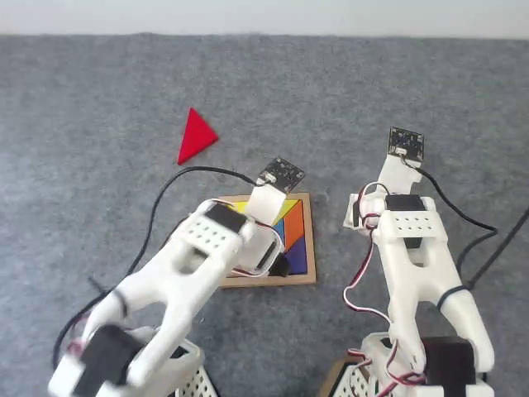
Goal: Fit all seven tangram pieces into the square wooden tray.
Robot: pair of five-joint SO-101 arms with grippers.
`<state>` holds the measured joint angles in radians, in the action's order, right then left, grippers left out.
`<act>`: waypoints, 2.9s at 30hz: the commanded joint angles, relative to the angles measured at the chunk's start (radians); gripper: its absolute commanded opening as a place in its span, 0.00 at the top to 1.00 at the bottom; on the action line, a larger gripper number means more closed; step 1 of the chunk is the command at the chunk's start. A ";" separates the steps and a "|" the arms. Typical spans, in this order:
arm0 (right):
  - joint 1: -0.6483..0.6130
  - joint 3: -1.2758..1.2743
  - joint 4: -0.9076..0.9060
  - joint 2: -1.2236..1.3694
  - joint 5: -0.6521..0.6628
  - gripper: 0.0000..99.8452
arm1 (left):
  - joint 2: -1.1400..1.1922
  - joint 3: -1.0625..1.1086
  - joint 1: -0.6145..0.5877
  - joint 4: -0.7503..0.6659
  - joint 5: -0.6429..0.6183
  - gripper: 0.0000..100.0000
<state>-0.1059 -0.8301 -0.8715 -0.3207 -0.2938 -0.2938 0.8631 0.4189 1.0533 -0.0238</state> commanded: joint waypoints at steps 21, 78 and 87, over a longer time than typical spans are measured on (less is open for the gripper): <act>-0.707 0.068 -0.030 -0.051 0.064 0.99 | -1.229 0.519 -0.658 -0.173 -0.068 0.99; -0.171 -0.026 0.031 -0.148 0.170 0.99 | -0.534 0.252 -0.654 -0.364 -0.110 0.89; -0.170 -0.069 0.093 -0.150 0.175 0.99 | 0.101 -0.288 -0.509 -0.249 -0.038 0.70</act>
<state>-0.2869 -0.9037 -0.7979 -0.4204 -0.1266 -0.4120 0.8600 -0.1197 0.7434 -0.1082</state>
